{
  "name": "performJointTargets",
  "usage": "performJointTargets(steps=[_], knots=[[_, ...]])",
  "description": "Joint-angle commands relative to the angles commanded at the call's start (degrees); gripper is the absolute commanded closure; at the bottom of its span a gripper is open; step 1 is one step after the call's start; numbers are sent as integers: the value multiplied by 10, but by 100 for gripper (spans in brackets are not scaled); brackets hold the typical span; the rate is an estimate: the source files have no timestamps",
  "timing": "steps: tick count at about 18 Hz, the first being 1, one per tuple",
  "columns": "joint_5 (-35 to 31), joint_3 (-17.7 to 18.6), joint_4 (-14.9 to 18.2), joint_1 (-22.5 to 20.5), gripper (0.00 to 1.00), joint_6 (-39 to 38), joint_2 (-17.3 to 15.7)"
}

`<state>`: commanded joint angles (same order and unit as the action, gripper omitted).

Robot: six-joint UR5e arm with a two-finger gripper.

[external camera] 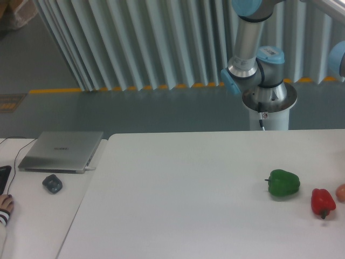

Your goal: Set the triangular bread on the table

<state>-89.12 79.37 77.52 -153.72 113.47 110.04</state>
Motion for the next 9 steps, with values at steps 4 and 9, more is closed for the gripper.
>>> performJointTargets(steps=[4, 9], knots=[[-1, 2, -1, -1, 0, -4, -1], [-2, 27, -18, -23, 0, -14, -12]])
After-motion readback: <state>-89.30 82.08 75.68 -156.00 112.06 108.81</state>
